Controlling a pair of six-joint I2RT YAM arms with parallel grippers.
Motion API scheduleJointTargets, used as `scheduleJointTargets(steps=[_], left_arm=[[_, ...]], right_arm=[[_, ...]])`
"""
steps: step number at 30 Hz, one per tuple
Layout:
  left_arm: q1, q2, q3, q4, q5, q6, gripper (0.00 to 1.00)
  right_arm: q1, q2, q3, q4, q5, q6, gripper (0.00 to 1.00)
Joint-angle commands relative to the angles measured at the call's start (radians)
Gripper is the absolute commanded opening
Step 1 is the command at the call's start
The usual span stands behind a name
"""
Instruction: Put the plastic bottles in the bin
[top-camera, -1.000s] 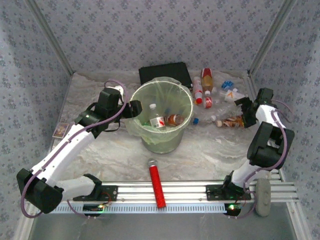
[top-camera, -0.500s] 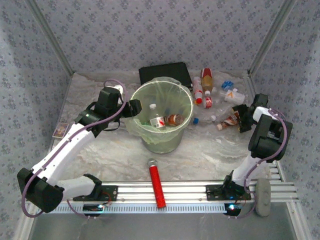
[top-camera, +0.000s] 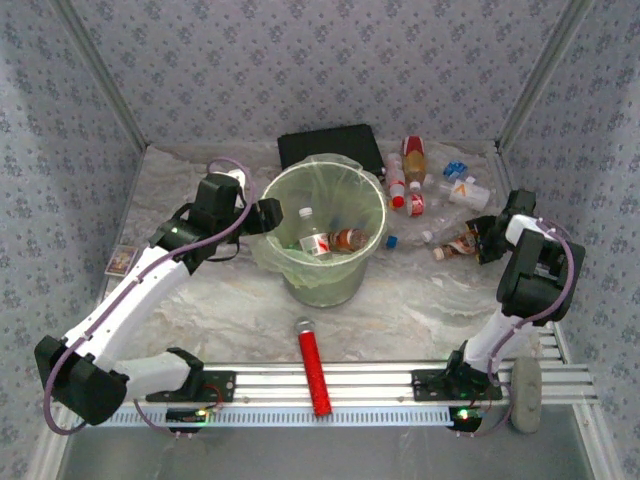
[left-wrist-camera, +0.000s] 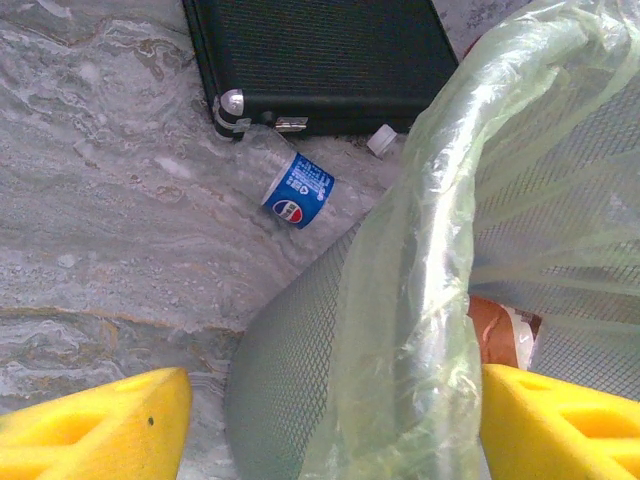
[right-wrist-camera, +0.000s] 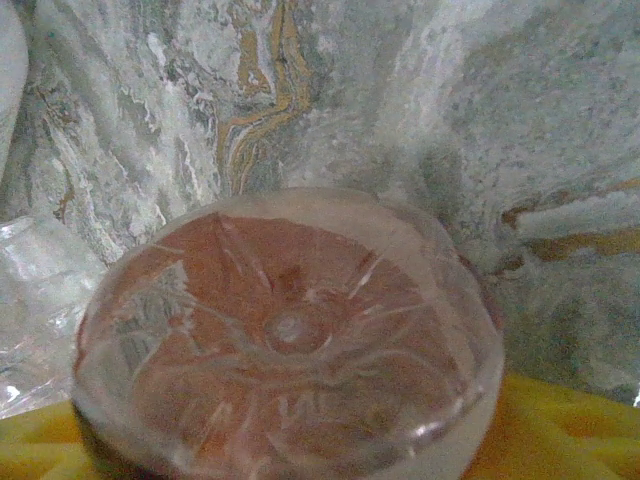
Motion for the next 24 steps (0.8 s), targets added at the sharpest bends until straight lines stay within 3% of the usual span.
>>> scheduleJointTargets(steps=[1, 15, 20, 24], left_arm=[[0.003, 0.004, 0.002, -0.021, 0.000, 0.013, 0.75], [0.007, -0.024, -0.024, -0.002, 0.016, 0.012, 0.75], [0.007, -0.023, -0.023, 0.000, 0.021, 0.014, 0.75], [0.008, -0.022, -0.025, 0.000, 0.022, 0.013, 0.75]], right_arm=[[-0.008, -0.040, 0.006, -0.006, 0.017, -0.025, 0.70], [0.019, -0.320, 0.089, -0.166, 0.003, -0.128, 0.61], [0.127, -0.429, 0.233, -0.273, 0.031, -0.186, 0.60], [0.275, -0.468, 0.370, -0.311, 0.037, -0.224, 0.60]])
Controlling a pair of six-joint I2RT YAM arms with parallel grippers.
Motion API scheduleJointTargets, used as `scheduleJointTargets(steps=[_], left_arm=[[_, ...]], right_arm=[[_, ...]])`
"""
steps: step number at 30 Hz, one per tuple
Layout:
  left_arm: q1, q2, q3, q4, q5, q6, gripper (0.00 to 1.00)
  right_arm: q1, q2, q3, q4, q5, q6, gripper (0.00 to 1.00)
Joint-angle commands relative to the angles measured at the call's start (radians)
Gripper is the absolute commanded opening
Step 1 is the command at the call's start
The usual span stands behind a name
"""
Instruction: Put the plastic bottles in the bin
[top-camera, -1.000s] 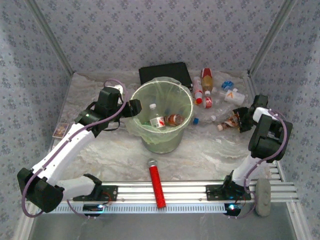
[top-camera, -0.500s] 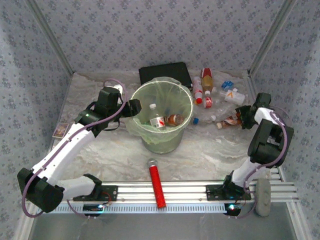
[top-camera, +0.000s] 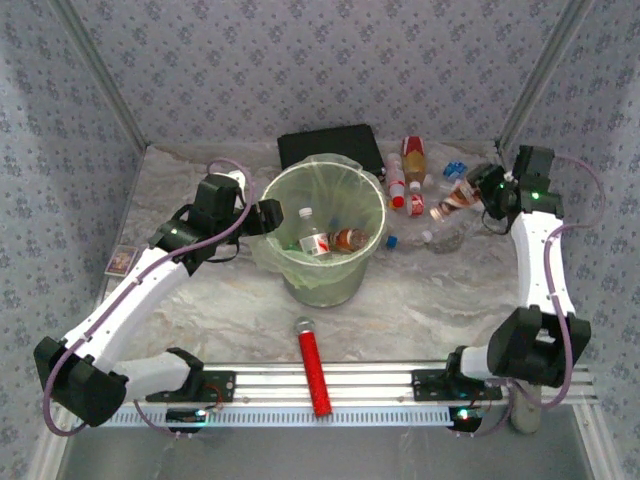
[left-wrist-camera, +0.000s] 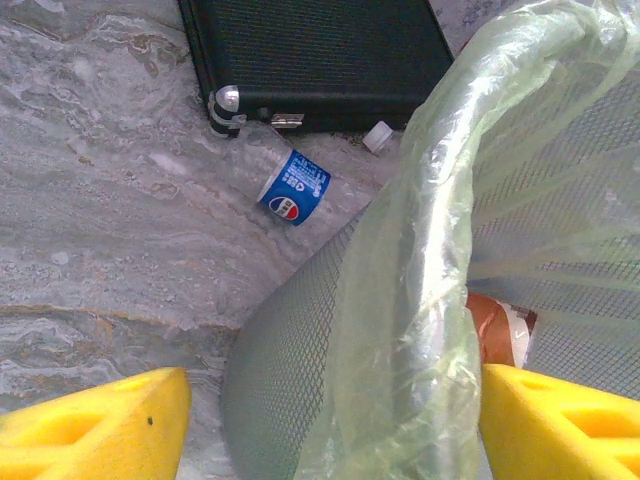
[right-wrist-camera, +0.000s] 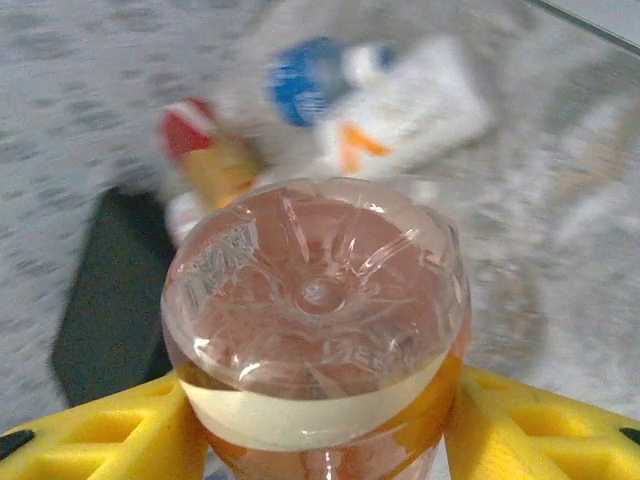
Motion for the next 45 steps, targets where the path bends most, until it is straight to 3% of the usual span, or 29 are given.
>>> scheduleJointTargets(steps=[1, 7, 10, 18, 27, 31, 37, 45], left_arm=[[0.007, -0.015, -0.019, -0.003, 0.007, 0.013, 0.75], [0.008, -0.027, -0.026, 0.008, 0.005, 0.005, 0.75], [0.010, -0.032, -0.026, 0.002, 0.006, 0.004, 0.75], [0.011, -0.035, -0.031, 0.007, 0.009, 0.003, 0.75], [0.012, -0.035, -0.032, 0.006, 0.005, 0.004, 0.75], [0.010, -0.035, -0.031, 0.005, 0.003, 0.005, 0.75], [0.010, -0.040, -0.034, 0.002, 0.002, 0.005, 0.75], [0.011, -0.041, -0.033, -0.001, 0.001, 0.005, 0.75]], right_arm=[[0.132, -0.031, 0.127, -0.086, 0.016, -0.076, 0.60], [0.504, -0.002, 0.349, -0.127, 0.221, -0.191, 0.59], [0.645, 0.028, 0.436, -0.142, 0.326, -0.259, 0.58], [0.855, 0.155, 0.588, -0.252, 0.470, -0.411, 0.57], [0.988, 0.299, 0.783, -0.509, 0.462, -0.548, 0.56], [1.002, 0.360, 0.812, -0.603, 0.447, -0.563, 0.56], [0.988, 0.422, 0.777, -0.661, 0.360, -0.529, 0.56], [0.952, 0.456, 0.654, -0.609, 0.234, -0.448, 0.57]])
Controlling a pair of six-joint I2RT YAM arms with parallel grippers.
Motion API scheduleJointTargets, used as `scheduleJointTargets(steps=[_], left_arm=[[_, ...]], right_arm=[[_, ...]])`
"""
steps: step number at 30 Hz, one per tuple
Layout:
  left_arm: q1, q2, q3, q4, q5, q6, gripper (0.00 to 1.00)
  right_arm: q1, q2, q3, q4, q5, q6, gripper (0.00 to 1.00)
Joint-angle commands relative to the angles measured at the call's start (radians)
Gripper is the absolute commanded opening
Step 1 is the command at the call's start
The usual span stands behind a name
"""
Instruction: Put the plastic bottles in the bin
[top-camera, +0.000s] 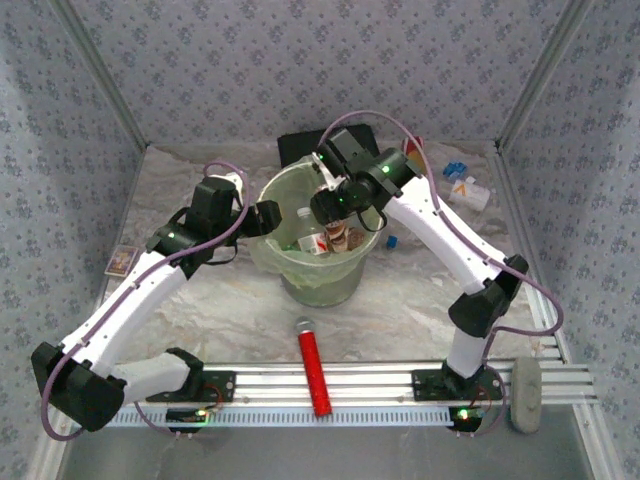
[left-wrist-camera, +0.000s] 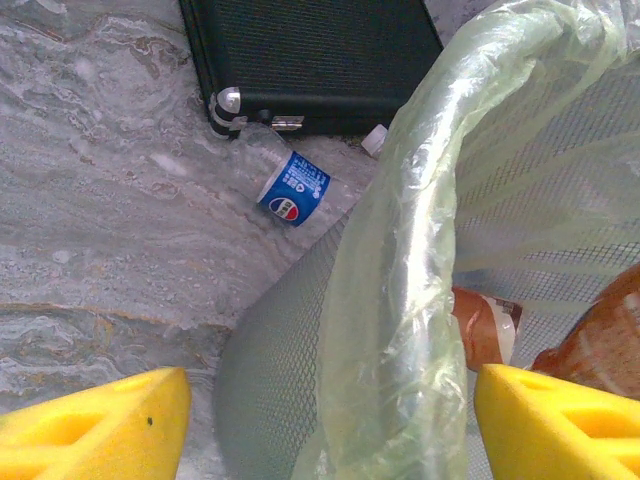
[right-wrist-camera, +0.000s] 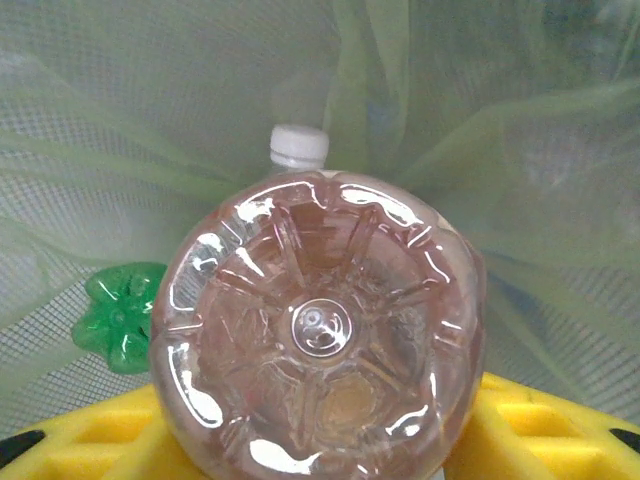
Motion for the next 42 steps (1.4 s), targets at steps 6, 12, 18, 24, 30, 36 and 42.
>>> scheduleJointTargets(steps=[6, 12, 18, 24, 30, 36, 42], left_arm=[[0.004, -0.019, -0.011, -0.013, -0.009, 0.007, 0.75], [0.003, -0.018, -0.012, -0.015, -0.007, 0.009, 0.75], [0.003, -0.019, -0.013, -0.016, -0.008, 0.010, 0.75], [0.003, -0.018, -0.010, -0.016, -0.008, 0.012, 0.75], [0.003, -0.016, -0.010, -0.014, -0.007, 0.011, 0.75], [0.005, -0.018, -0.011, -0.015, -0.005, 0.011, 0.75], [0.006, -0.020, -0.010, -0.017, -0.007, 0.012, 0.75]], right_arm=[[-0.015, 0.055, -0.125, 0.026, -0.077, 0.090, 0.58], [-0.013, 0.101, -0.184, 0.050, -0.065, 0.120, 0.60], [-0.018, 0.148, -0.205, 0.045, -0.070, 0.167, 0.63], [-0.019, 0.158, -0.203, 0.058, -0.065, 0.183, 0.70], [-0.005, 0.132, -0.163, 0.045, -0.036, 0.157, 0.93], [0.000, 0.110, -0.100, 0.020, -0.019, 0.135, 0.97], [0.010, 0.069, -0.024, -0.003, -0.023, 0.099, 1.00]])
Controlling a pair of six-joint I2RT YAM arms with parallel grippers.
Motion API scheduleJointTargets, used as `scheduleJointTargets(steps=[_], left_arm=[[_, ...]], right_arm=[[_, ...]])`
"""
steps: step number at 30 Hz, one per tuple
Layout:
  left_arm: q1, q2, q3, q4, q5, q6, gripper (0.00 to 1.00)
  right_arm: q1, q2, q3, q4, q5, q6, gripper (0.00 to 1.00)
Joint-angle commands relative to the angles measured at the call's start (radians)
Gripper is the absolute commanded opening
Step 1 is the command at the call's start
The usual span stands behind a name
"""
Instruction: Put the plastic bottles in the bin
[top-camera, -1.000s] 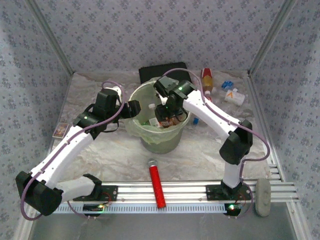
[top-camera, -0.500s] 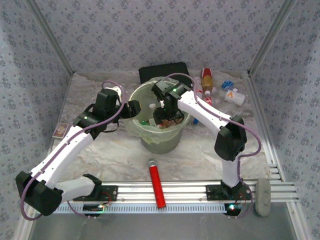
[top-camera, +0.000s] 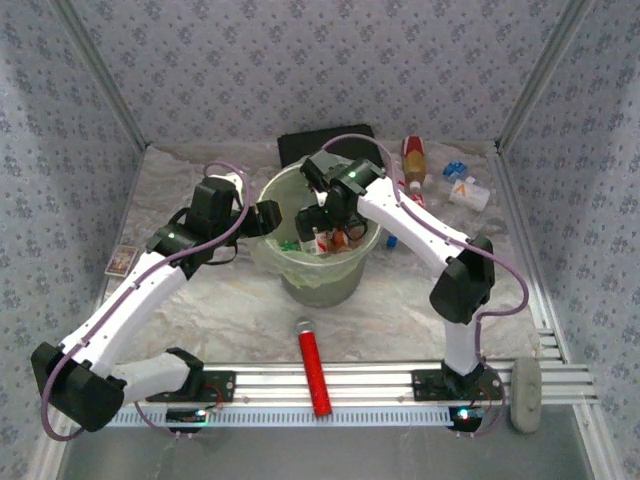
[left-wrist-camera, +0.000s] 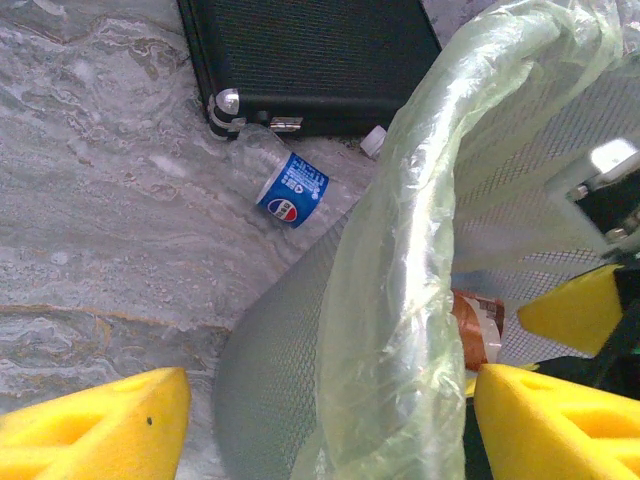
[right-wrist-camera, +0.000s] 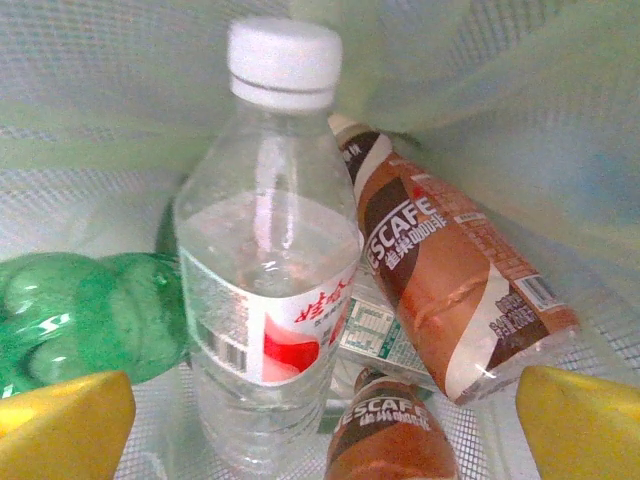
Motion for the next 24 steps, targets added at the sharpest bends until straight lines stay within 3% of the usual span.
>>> scheduleJointTargets(steps=[1, 8, 12, 18, 24], left_arm=[[0.005, -0.017, -0.007, -0.022, -0.008, 0.012, 0.75], [0.004, -0.015, -0.014, -0.017, -0.007, 0.010, 0.75], [0.005, -0.017, -0.015, -0.018, -0.009, 0.009, 0.75], [0.006, -0.019, -0.014, -0.020, -0.009, 0.010, 0.75], [0.005, -0.022, -0.013, -0.021, -0.009, 0.012, 0.75]], right_arm=[[0.013, -0.075, 0.073, -0.046, 0.007, -0.039, 1.00], [-0.042, -0.214, 0.101, 0.026, -0.102, -0.080, 1.00], [-0.102, -0.297, 0.078, 0.068, -0.088, -0.081, 1.00], [-0.300, -0.431, -0.066, 0.147, -0.089, -0.009, 1.00], [-0.595, -0.494, -0.224, 0.160, -0.123, 0.084, 1.00]])
